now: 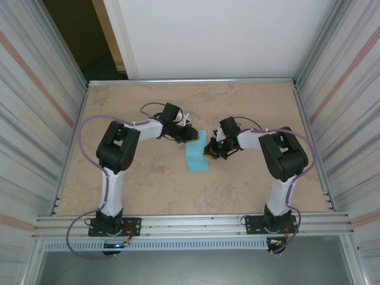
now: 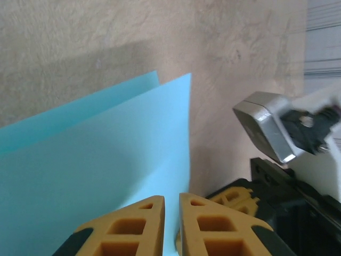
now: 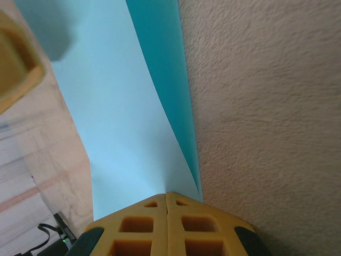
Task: Fold a paper plane with a square sheet of paper (pick it up from the middle)
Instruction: First fold the square sheet of paper in half at the center of the table.
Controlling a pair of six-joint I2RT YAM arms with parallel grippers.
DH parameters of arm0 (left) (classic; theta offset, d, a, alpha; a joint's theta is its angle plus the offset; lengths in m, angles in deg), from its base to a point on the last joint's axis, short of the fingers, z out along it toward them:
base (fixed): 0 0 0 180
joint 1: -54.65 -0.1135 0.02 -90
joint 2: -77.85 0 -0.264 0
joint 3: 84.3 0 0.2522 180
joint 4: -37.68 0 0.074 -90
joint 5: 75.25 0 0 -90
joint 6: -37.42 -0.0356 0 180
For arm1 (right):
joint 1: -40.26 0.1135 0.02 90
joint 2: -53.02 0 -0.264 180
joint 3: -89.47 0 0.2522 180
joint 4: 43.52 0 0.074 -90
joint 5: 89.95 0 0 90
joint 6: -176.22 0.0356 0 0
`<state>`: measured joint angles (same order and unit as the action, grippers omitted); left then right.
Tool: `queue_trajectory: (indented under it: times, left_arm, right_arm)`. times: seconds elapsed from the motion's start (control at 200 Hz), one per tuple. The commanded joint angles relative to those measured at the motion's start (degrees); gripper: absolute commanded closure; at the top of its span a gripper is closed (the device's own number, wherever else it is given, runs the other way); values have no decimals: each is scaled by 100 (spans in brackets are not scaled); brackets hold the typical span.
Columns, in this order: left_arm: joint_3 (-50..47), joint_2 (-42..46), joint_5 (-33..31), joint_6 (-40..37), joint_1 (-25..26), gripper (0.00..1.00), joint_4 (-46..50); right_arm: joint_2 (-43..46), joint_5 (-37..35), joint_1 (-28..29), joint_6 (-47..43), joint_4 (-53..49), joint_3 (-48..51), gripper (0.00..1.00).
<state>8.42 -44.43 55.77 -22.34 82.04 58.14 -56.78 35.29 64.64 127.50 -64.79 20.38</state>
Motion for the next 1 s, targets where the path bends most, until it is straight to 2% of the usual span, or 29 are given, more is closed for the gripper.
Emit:
queue_trajectory:
  times: [0.0,0.09,0.376,0.687,0.817,0.997]
  left_arm:
    - [266,-216,-342,-60,-135,84,508]
    - [409,-381,-446,-187,-190,84,751]
    - [470,-693,-406,-262,-665,84,685]
    - [1137,-947,-522,-436,-991,83,1102]
    - [1203,-702,-501,-535,-956,83,1191]
    - [701,141,-625,-581,-641,83,1042]
  right_arm:
    - [-912,-1870,16,-90,-1745,769,100]
    - [-919,-1884,14,-87,-1745,769,100]
    - [-991,-2047,18,-76,-1876,792,100]
    - [-1023,-2111,32,-68,-1912,792,100]
    - [-990,-2126,39,-67,-1940,766,100]
    - [-989,-2121,51,-67,-1941,766,100]
